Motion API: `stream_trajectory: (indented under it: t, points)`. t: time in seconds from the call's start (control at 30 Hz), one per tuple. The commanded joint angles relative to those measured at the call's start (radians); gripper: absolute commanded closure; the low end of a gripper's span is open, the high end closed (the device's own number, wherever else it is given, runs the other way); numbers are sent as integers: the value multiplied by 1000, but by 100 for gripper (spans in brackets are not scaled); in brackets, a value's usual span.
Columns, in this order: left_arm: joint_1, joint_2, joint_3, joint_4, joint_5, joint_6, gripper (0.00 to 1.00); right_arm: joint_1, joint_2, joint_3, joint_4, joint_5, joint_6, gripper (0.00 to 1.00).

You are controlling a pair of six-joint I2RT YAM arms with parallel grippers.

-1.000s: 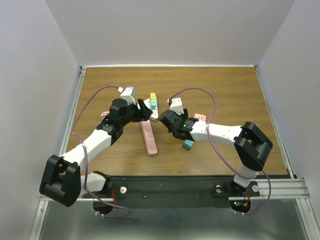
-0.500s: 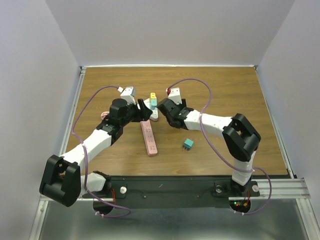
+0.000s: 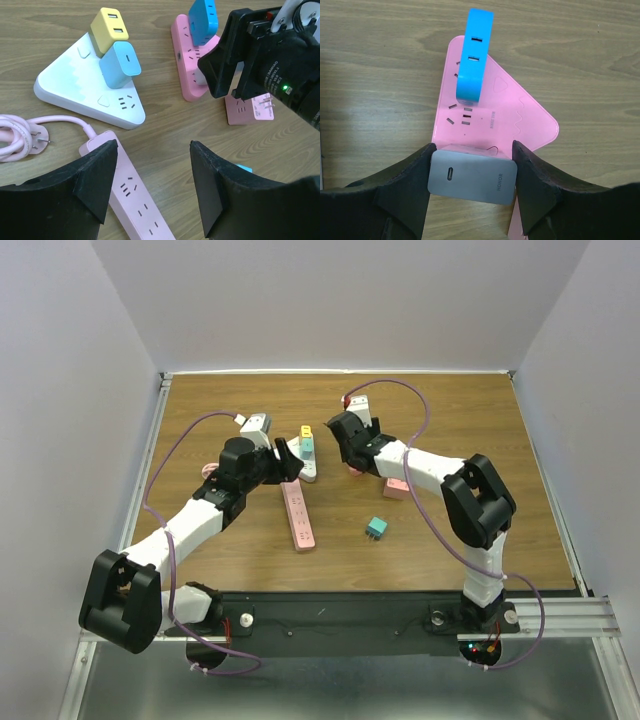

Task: Insert the plug

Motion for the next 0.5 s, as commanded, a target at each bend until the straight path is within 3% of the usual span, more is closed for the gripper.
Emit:
stream_trajectory:
  t: [0.0, 0.03, 0.07, 0.1, 0.13, 0.2, 0.23, 0.47]
  points:
    - [3, -10, 39, 2, -34, -1, 29, -4, 25, 37, -30, -121, -7, 61]
    - [-1, -10, 40, -3, -42, -1, 28, -4, 19, 44, -30, -135, -7, 47]
    - [-6, -14, 39, -6, -65, 0, 27, -4, 2, 52, -28, -138, -7, 40]
    - [-12, -16, 40, -18, -79, 5, 17, -4, -7, 54, -28, -140, -5, 33]
    - [-32, -20, 42, -24, -97, 10, 17, -5, -18, 55, -27, -144, -8, 22]
    - [-62, -20, 42, -38, -163, 20, 17, -5, -43, 52, -30, -146, -10, 14]
    - [-107, -20, 42, -40, -171, 34, 16, -4, -75, 51, -28, -155, -13, 4]
    - [-297, -23, 26, -34, -327, 62, 16, -10, -230, 12, -28, -157, -10, 0]
